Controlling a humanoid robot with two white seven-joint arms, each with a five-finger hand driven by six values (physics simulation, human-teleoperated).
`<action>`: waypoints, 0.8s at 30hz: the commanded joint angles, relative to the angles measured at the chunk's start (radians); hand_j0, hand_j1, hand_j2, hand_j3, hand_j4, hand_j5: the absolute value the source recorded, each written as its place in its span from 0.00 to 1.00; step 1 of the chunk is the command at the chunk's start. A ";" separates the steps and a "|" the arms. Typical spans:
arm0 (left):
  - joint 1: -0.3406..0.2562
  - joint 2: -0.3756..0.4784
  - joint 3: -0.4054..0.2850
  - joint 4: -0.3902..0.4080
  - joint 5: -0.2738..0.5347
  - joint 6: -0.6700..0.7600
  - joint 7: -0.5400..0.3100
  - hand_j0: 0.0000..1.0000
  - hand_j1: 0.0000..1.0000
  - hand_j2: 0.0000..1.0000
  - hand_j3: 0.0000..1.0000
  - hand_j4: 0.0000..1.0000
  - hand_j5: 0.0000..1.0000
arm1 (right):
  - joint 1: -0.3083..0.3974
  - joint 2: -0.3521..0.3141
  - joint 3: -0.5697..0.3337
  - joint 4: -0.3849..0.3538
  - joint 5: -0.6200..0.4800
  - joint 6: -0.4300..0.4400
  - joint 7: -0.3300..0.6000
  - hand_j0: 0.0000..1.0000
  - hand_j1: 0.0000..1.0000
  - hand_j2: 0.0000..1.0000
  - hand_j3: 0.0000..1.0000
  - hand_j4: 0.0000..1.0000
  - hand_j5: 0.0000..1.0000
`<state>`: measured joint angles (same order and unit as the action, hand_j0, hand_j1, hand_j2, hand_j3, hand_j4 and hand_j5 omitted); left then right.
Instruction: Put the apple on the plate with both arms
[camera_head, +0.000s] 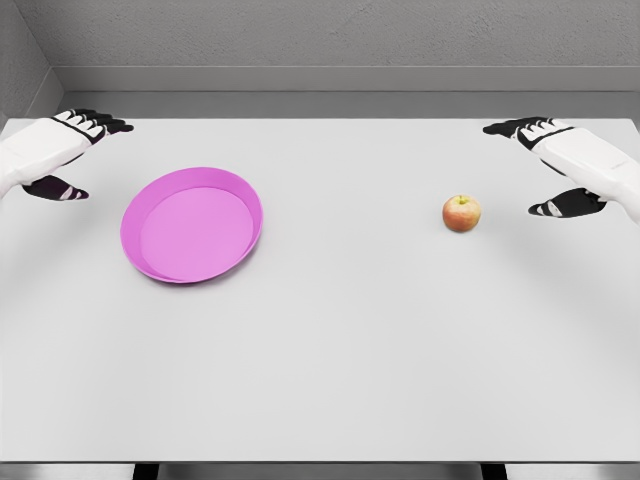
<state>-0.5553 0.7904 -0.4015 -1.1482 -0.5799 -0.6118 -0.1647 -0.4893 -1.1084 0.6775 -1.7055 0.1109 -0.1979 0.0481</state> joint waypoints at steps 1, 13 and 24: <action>0.000 0.003 0.006 0.001 0.008 0.001 0.001 1.00 1.00 1.00 1.00 1.00 1.00 | 0.000 -0.002 -0.001 -0.002 -0.002 -0.002 -0.001 1.00 1.00 1.00 1.00 1.00 1.00; 0.000 0.000 0.004 0.005 0.006 0.001 0.001 1.00 1.00 1.00 1.00 1.00 1.00 | -0.048 0.078 0.014 0.007 -0.005 0.074 0.300 1.00 1.00 1.00 1.00 1.00 1.00; 0.000 0.004 0.004 0.002 0.006 0.001 0.001 1.00 1.00 1.00 1.00 1.00 1.00 | -0.265 0.251 0.089 0.193 -0.005 0.184 0.563 1.00 1.00 1.00 1.00 1.00 1.00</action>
<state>-0.5553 0.7928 -0.3983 -1.1448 -0.5800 -0.6117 -0.1647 -0.7670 -0.8945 0.7327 -1.5647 0.1070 -0.0203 0.5918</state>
